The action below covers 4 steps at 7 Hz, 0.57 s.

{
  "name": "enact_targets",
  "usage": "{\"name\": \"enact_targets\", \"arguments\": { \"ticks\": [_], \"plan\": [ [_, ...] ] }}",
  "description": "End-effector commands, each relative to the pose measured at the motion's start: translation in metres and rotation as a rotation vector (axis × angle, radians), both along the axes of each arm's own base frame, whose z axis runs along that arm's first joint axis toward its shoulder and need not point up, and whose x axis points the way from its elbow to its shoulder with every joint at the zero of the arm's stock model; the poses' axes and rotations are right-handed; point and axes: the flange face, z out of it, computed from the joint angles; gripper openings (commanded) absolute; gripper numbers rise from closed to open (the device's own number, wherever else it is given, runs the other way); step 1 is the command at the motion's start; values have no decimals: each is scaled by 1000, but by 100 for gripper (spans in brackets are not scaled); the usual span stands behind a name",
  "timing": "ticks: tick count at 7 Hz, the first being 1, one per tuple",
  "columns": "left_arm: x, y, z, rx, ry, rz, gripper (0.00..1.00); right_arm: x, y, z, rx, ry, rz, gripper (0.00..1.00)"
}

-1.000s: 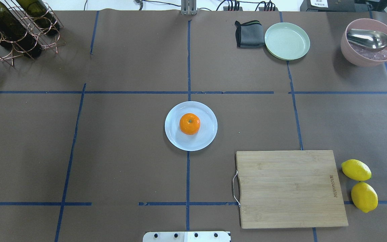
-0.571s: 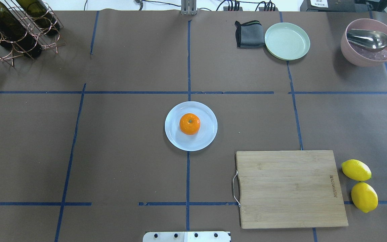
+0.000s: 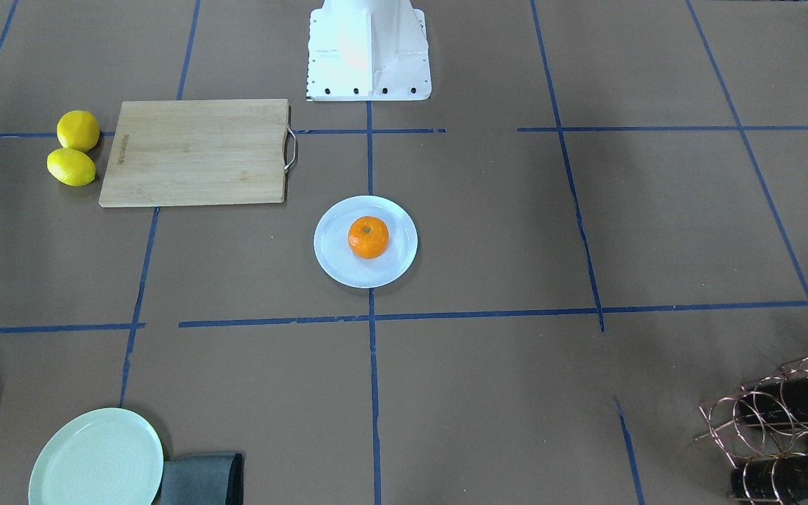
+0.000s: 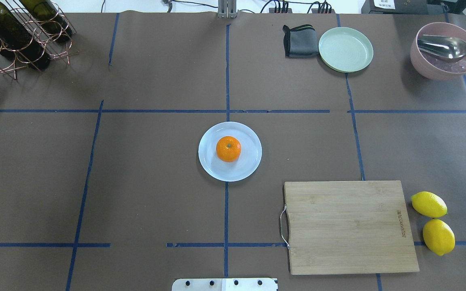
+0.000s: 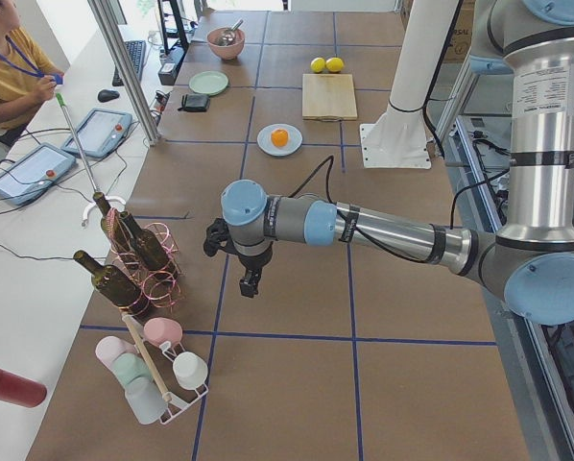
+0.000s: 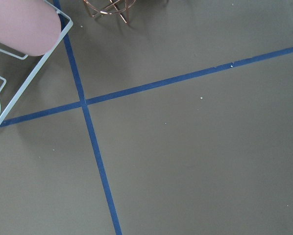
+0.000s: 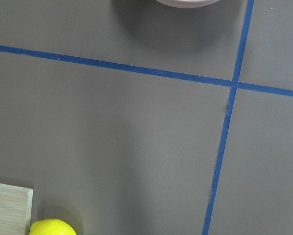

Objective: Pick orange to plate

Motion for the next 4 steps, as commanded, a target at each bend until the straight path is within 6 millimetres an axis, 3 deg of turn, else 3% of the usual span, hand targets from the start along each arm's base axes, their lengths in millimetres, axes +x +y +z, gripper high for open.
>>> {"name": "enact_targets", "arguments": {
  "ticks": [1,2,4],
  "plan": [
    [0,2,0,-3,3,0,100,0,0,1,0,0,0,100],
    [1,2,9,-24,6,1,100,0,0,2,-1,0,1,100],
    [1,2,5,-17,7,-2,100,0,0,2,0,-2,0,100]
  ]
}}
